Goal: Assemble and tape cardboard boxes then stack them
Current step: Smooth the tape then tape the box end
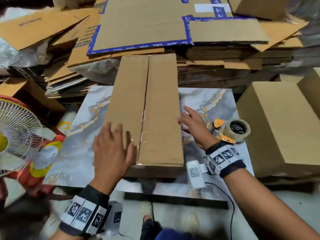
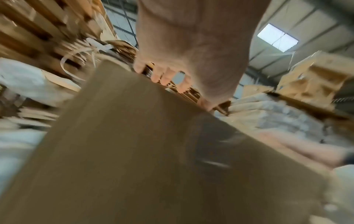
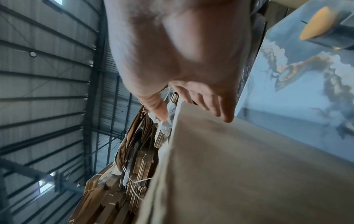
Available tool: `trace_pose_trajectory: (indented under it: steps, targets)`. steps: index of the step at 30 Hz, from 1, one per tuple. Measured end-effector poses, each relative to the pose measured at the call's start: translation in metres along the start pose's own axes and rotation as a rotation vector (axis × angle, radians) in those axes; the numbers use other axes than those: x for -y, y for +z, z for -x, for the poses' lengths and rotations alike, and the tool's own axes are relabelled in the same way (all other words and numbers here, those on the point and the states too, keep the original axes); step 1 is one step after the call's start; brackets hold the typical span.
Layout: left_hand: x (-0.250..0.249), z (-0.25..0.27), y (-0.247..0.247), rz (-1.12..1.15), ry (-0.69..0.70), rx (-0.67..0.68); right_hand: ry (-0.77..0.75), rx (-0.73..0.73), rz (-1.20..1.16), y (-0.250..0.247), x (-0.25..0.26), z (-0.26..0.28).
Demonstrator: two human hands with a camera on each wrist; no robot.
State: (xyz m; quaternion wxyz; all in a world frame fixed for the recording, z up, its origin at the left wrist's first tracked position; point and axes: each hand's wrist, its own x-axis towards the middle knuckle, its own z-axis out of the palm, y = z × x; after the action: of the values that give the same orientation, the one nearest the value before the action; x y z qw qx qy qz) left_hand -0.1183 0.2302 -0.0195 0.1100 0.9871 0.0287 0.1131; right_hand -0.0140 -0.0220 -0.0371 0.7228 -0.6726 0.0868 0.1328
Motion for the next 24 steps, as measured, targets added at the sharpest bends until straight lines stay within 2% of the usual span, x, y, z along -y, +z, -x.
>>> trace_pose_trajectory:
  steps: [2,4,8,11,15,18,19,22,23,24]
  targets:
    - [-0.036,0.004,0.005,0.077,0.154,0.016,0.042,-0.156,0.054,-0.021,-0.018,-0.006]
    - [-0.07,0.007,0.018,0.101,0.229,0.107,0.049,-0.333,0.097,-0.048,-0.04,-0.006]
    - [-0.11,0.002,0.046,-0.042,0.236,0.227,0.063,-0.56,0.319,-0.111,-0.085,0.003]
    - [-0.115,-0.003,0.052,-0.039,0.176,0.276,0.227,-0.626,0.468,-0.149,-0.122,0.002]
    - [-0.112,-0.006,0.05,-0.023,0.202,0.266,0.449,-0.585,0.532,-0.17,-0.147,-0.01]
    - [-0.107,-0.009,0.048,-0.011,0.224,0.277,0.573,-0.576,0.395,-0.177,-0.162,-0.023]
    - [-0.103,-0.011,0.047,-0.012,0.236,0.278,0.6,-0.547,0.264,-0.175,-0.165,-0.026]
    - [-0.085,-0.019,0.044,-0.015,0.281,0.251,0.74,-0.391,-0.415,-0.158,-0.16,-0.026]
    - [-0.079,-0.022,0.044,-0.015,0.289,0.238,0.777,-0.334,-0.596,-0.151,-0.155,-0.025]
    - [-0.074,-0.024,0.044,-0.015,0.296,0.225,0.807,-0.303,-0.682,-0.145,-0.151,-0.024]
